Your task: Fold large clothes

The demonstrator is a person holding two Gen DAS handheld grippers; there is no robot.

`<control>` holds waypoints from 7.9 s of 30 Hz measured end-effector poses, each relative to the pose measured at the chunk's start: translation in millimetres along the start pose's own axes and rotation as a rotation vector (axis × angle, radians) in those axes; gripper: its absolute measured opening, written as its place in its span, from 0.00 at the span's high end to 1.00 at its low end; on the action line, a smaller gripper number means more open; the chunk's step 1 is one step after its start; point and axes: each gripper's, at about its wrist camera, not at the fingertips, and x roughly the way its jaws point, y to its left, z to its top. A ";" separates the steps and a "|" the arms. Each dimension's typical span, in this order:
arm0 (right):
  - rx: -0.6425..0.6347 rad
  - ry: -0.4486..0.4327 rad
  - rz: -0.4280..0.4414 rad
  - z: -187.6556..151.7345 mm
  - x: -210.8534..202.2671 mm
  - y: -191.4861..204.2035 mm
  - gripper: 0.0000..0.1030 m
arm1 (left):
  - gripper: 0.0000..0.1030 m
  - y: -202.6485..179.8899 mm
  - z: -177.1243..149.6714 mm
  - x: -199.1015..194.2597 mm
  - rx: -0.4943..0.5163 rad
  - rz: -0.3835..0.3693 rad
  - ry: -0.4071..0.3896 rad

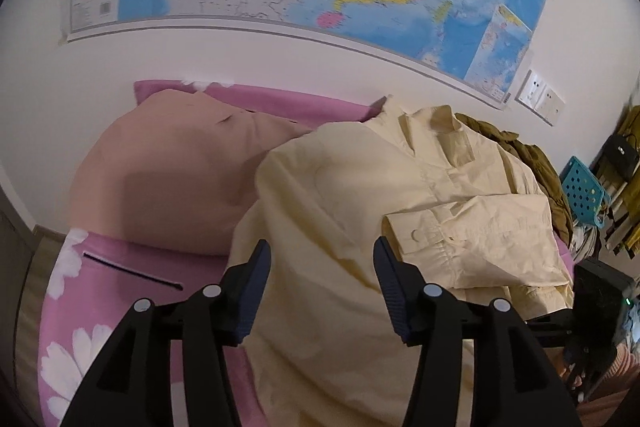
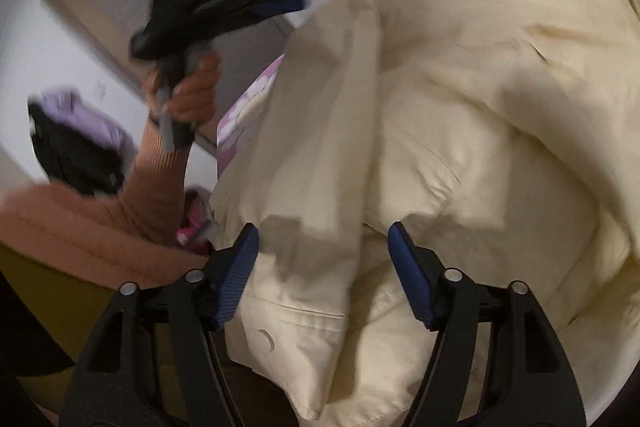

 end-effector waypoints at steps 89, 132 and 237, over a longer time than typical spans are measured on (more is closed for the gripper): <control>0.425 -0.369 -0.571 -36.5 -201.7 -155.9 0.35 | 0.34 -71.2 36.3 141.9 0.223 -0.040 0.174; 0.379 -0.665 -0.551 3.1 -251.9 -145.4 0.98 | 0.70 -146.2 -21.8 92.7 0.531 -0.134 0.193; 0.495 -0.681 -0.524 -225.1 -245.8 -69.8 0.30 | 0.12 -49.7 -176.0 -59.2 0.038 -0.295 0.086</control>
